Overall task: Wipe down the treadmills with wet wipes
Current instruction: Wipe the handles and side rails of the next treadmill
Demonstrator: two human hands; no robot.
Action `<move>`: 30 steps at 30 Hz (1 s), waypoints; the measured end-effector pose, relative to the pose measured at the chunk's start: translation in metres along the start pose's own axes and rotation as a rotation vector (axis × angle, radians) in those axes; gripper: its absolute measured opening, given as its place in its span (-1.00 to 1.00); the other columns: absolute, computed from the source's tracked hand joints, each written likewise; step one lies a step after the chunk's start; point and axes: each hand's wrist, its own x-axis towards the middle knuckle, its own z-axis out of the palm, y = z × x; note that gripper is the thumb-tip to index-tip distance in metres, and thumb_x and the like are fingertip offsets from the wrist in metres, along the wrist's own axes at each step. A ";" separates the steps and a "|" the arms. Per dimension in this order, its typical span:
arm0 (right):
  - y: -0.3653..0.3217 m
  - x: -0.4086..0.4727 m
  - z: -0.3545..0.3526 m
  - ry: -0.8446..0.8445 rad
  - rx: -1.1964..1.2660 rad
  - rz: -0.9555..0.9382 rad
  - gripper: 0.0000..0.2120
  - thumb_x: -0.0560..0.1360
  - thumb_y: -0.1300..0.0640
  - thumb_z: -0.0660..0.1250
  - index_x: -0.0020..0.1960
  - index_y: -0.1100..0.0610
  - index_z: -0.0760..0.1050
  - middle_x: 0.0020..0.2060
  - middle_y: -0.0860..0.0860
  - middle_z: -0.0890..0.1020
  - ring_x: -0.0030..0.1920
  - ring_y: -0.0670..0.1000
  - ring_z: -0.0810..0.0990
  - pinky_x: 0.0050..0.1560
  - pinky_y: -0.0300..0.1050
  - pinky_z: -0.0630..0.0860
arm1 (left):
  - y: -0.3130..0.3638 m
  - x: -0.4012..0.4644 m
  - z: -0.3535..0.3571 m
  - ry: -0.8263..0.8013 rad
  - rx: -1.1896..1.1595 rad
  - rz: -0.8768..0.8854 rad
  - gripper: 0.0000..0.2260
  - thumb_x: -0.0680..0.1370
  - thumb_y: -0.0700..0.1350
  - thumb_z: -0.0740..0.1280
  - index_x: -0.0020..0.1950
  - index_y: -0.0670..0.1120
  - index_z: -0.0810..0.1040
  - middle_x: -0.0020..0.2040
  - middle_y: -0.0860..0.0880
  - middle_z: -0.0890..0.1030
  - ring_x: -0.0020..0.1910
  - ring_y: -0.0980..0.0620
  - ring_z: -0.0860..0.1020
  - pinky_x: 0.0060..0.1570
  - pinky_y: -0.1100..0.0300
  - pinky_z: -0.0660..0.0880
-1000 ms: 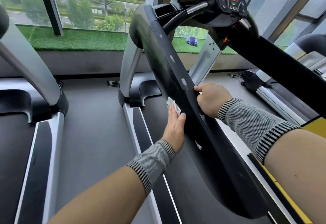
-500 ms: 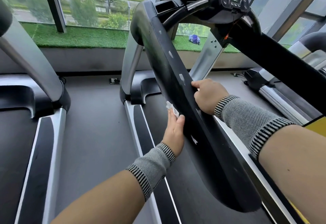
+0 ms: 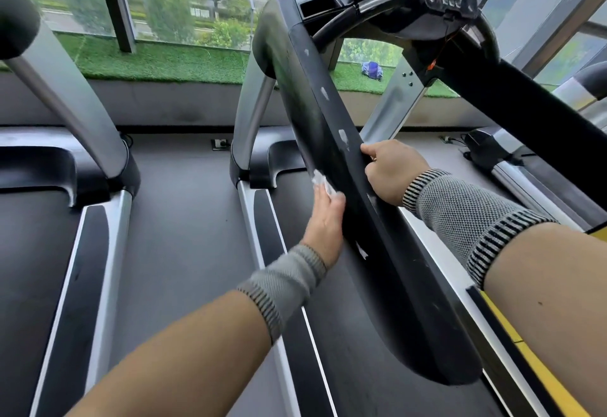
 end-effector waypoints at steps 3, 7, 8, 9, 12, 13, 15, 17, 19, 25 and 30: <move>0.002 0.000 0.000 -0.004 0.006 0.000 -0.61 0.51 0.27 0.10 0.28 0.12 0.49 0.20 0.10 0.57 0.22 0.17 0.49 0.24 -0.03 0.43 | 0.017 0.030 -0.010 0.009 0.027 -0.053 -0.37 0.60 0.12 -0.05 0.57 -0.15 -0.12 0.59 -0.04 -0.10 0.54 0.14 -0.14 0.52 0.15 -0.15; 0.004 -0.003 0.000 -0.009 0.021 -0.002 -0.59 0.52 0.29 0.10 0.33 0.13 0.44 0.25 0.11 0.54 0.27 0.16 0.46 0.28 -0.05 0.39 | 0.005 0.007 -0.003 -0.003 0.012 -0.021 -0.32 0.55 0.18 -0.06 0.58 -0.12 -0.12 0.58 0.02 -0.11 0.52 0.23 -0.14 0.53 0.15 -0.14; 0.005 -0.004 0.000 -0.012 0.021 -0.003 -0.58 0.53 0.29 0.10 0.35 0.13 0.43 0.27 0.11 0.53 0.28 0.16 0.45 0.29 -0.07 0.38 | -0.004 -0.004 0.000 -0.010 0.012 -0.016 -0.32 0.55 0.20 -0.06 0.58 -0.11 -0.11 0.58 0.04 -0.10 0.52 0.25 -0.13 0.53 0.15 -0.13; 0.006 -0.005 -0.001 -0.015 0.019 -0.006 -0.58 0.53 0.29 0.09 0.36 0.13 0.42 0.27 0.11 0.52 0.28 0.15 0.44 0.27 -0.09 0.37 | -0.012 -0.013 0.003 -0.022 0.006 -0.015 -0.30 0.54 0.22 -0.05 0.58 -0.11 -0.10 0.58 0.05 -0.09 0.52 0.26 -0.12 0.53 0.15 -0.12; 0.006 -0.003 0.000 -0.015 -0.008 -0.017 -0.62 0.54 0.27 0.10 0.31 0.15 0.45 0.25 0.13 0.53 0.25 0.17 0.46 0.21 -0.08 0.40 | -0.019 -0.016 0.008 -0.012 -0.007 -0.003 -0.26 0.52 0.24 -0.03 0.58 -0.13 -0.10 0.59 0.03 -0.07 0.53 0.24 -0.12 0.53 0.15 -0.13; 0.004 -0.001 0.000 -0.011 -0.021 -0.015 -0.62 0.54 0.27 0.10 0.30 0.15 0.47 0.25 0.13 0.52 0.24 0.18 0.46 0.21 -0.07 0.41 | -0.019 -0.008 0.006 -0.010 0.003 0.001 -0.24 0.50 0.26 -0.03 0.58 -0.13 -0.08 0.59 0.02 -0.06 0.53 0.23 -0.12 0.53 0.16 -0.13; 0.002 0.001 -0.001 0.001 -0.043 -0.003 -0.63 0.54 0.25 0.11 0.30 0.14 0.48 0.27 0.13 0.51 0.25 0.19 0.46 0.22 -0.05 0.41 | -0.013 0.013 -0.003 0.017 0.013 -0.011 -0.21 0.47 0.31 -0.04 0.58 -0.11 -0.03 0.59 0.02 -0.01 0.53 0.21 -0.07 0.53 0.14 -0.11; 0.001 0.001 0.000 0.012 -0.043 0.005 -0.63 0.54 0.25 0.11 0.29 0.13 0.49 0.26 0.12 0.52 0.24 0.18 0.46 0.20 -0.06 0.41 | -0.002 0.036 -0.015 0.045 -0.002 -0.086 -0.17 0.43 0.36 -0.02 0.58 -0.10 0.04 0.58 0.01 0.08 0.54 0.17 0.01 0.53 0.11 -0.07; 0.002 0.001 0.002 0.014 -0.028 0.001 -0.64 0.52 0.25 0.11 0.24 0.12 0.51 0.17 0.13 0.57 0.17 0.18 0.50 0.15 -0.07 0.44 | 0.001 0.048 -0.019 0.044 0.011 -0.129 -0.26 0.52 0.29 0.00 0.58 -0.12 0.05 0.57 -0.03 0.09 0.54 0.13 0.03 0.53 0.12 -0.06; 0.005 0.002 0.004 0.027 -0.016 -0.002 -0.65 0.51 0.27 0.11 0.22 0.14 0.51 0.17 0.15 0.56 0.17 0.19 0.50 0.14 -0.06 0.45 | -0.016 -0.021 0.011 -0.012 0.046 0.007 -0.32 0.56 0.17 -0.03 0.58 -0.12 -0.14 0.59 0.05 -0.13 0.52 0.25 -0.15 0.53 0.16 -0.14; 0.005 -0.001 0.003 -0.002 -0.008 0.004 -0.64 0.53 0.26 0.11 0.28 0.13 0.47 0.22 0.14 0.54 0.22 0.19 0.47 0.16 -0.08 0.40 | -0.006 -0.056 0.021 -0.058 0.069 -0.003 -0.30 0.54 0.20 -0.01 0.56 -0.09 -0.19 0.57 0.05 -0.19 0.52 0.24 -0.20 0.51 0.20 -0.17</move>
